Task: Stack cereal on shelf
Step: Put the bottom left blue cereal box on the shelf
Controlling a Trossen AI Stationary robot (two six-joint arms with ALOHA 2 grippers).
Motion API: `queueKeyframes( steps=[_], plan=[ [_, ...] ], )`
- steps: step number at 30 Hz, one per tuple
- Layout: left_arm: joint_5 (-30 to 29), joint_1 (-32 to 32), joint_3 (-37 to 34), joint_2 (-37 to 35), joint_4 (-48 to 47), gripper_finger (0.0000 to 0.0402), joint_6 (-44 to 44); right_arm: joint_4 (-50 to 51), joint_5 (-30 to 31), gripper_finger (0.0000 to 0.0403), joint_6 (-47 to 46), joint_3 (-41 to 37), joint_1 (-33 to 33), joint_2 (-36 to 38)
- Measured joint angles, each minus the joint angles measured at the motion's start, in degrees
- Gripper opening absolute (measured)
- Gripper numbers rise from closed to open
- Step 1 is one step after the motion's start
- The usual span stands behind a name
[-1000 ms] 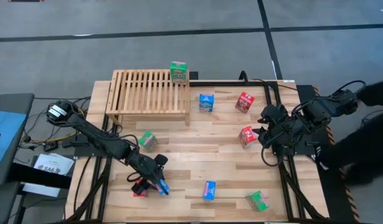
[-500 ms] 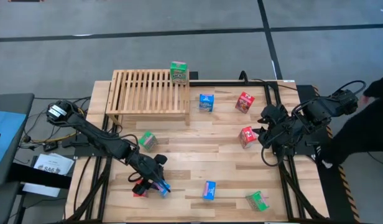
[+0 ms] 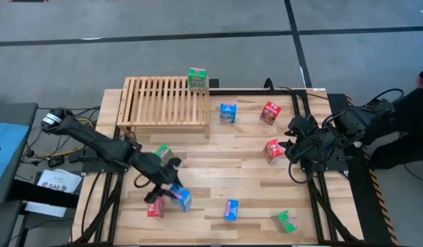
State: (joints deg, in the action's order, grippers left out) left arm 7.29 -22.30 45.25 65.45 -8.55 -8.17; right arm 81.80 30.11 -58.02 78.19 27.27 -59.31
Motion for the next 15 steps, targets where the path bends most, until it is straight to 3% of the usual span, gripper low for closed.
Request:
queueKeyframes(
  steps=[8, 15],
  plan=[
    [-11.9, 5.4, 0.0, -14.4, -0.3, 0.0198, 6.7, 0.1, 0.0, 0.0261, 0.0, 0.0, 0.0, -1.7],
    [-24.3, 11.8, 0.0, -26.4, 0.1, 0.0198, 18.1, 0.1, 0.0, 0.0261, 3.0, 0.0, 0.0, -4.3]
  ],
)
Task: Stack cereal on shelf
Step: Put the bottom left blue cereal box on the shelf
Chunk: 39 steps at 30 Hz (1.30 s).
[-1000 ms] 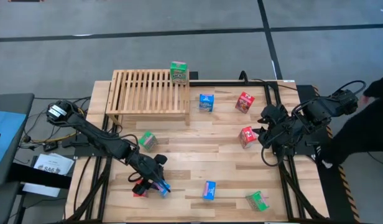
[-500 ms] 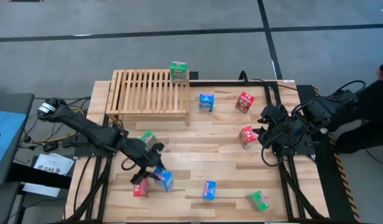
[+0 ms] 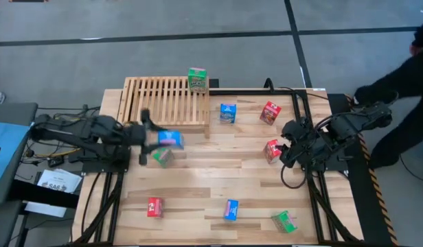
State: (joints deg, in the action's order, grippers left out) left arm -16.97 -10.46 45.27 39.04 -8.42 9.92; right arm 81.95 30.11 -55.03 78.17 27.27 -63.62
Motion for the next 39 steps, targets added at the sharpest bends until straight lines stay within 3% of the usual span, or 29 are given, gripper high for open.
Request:
queueKeyframes(
  steps=[7, 17, 24, 32, 39],
  plan=[
    [-2.3, 6.7, 2.7, -4.2, 1.4, 0.0198, 10.4, -0.7, 0.0, 0.0261, 0.0, 0.0, 0.0, -0.4],
    [-1.2, 18.0, 16.7, 5.0, -6.2, 0.0198, 15.2, -0.3, 0.0, 0.0261, 0.0, 0.0, 0.0, -0.1],
    [8.3, 30.8, 23.8, 12.2, -10.4, 0.0198, 12.0, 0.0, 0.0, 0.0261, 0.0, 0.0, 0.0, -0.1],
    [26.0, 50.9, 25.0, 14.0, -11.9, 0.0198, 2.5, 0.8, -0.1, 0.0261, 0.1, 0.0, 0.0, -0.1],
    [41.2, 61.3, 25.0, 19.2, -11.4, 0.0198, -2.8, 1.0, -0.2, 0.0261, 0.1, 0.0, 0.0, -0.1]
  ],
)
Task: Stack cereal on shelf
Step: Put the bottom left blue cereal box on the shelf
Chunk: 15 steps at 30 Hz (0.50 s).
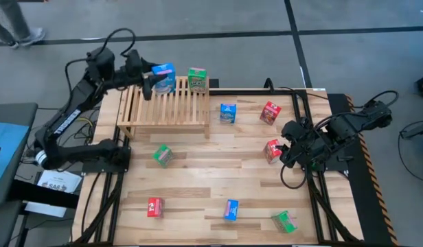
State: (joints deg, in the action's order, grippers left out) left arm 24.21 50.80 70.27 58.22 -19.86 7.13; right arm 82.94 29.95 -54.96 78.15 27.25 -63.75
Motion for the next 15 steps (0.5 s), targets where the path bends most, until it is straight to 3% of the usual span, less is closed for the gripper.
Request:
queueKeyframes(
  steps=[3, 15],
  plan=[
    [3.6, 1.8, 0.0, 3.4, -0.2, 0.0198, -0.3, 0.0, 0.0, 0.0261, 0.0, 0.0, 0.0, 0.0],
    [5.0, 8.4, -0.1, 11.3, 0.5, 0.0198, 0.6, 0.0, -0.2, 0.0261, 0.0, 0.0, 0.0, 0.0]
  ],
)
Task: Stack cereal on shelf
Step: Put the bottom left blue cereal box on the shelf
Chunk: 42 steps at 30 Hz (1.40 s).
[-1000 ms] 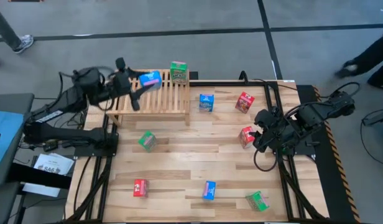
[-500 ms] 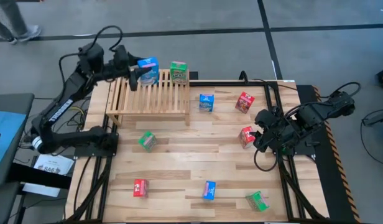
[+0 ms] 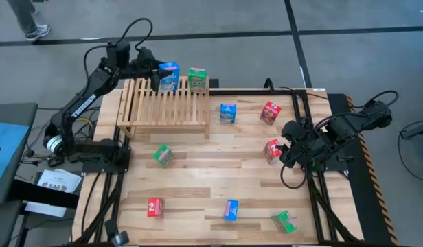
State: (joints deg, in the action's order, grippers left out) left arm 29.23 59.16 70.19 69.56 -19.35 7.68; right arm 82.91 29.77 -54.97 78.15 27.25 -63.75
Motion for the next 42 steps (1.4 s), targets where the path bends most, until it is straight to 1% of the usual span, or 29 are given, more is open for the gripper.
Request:
queueKeyframes(
  steps=[4, 11, 17, 22, 29, 38, 42],
  plan=[
    [3.7, 2.2, 0.0, 2.3, 0.1, 0.0198, -0.1, 0.0, -1.2, 0.0261, 0.0, 0.0, 0.0, 0.0],
    [5.0, 4.0, 0.0, 4.6, -0.3, 0.0198, 0.7, 0.0, -2.0, 0.0261, 0.0, 0.0, 0.0, 0.0],
    [5.1, 5.9, -0.2, 5.6, -2.2, 0.0198, 1.2, 0.0, -2.0, 0.0261, -0.1, 0.0, 0.0, 0.0],
    [5.3, 6.9, -0.2, 5.6, -5.0, 0.0198, 4.2, 0.0, -2.3, 0.0261, -0.1, 0.0, 0.0, 0.0],
    [5.4, 7.1, -0.2, 5.6, -6.1, 0.0198, 8.0, 0.0, -2.7, 0.0261, -0.1, 0.0, 0.0, 0.0],
    [4.4, 7.1, -0.2, 5.6, -6.6, 0.0198, 8.6, 0.0, -2.7, 0.0261, -0.1, 0.0, 0.0, 0.0],
    [4.4, 7.1, -0.2, 5.6, -6.6, 0.0207, 8.7, 0.0, -2.7, 0.0261, -0.1, 0.0, 0.0, 0.0]
  ],
)
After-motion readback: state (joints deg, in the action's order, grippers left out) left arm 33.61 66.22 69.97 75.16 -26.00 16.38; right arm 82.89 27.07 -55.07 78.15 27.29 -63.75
